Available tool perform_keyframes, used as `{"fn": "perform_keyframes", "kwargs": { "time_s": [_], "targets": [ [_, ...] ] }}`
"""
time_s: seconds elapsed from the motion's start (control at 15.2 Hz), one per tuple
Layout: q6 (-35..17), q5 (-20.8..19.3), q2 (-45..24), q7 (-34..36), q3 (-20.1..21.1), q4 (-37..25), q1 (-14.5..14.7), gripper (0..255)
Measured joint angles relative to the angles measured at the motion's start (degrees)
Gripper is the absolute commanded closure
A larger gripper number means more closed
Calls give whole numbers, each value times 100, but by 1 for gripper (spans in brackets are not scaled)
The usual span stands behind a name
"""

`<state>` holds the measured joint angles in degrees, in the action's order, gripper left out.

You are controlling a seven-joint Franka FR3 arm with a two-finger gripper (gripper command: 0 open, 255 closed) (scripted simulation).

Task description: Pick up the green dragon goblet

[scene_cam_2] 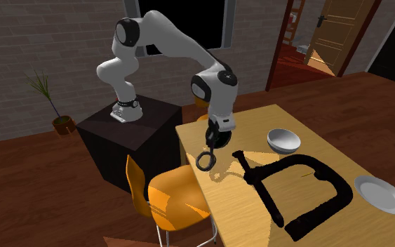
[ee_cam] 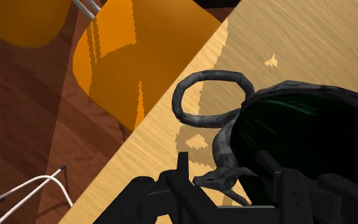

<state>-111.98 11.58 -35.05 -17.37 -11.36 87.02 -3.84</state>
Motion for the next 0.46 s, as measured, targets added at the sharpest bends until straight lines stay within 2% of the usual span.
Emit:
{"fn": "perform_keyframes", "kwargs": {
  "time_s": [0.46],
  "targets": [
    [387,-59,228,51,-33,-166,6,255]
  ]
}}
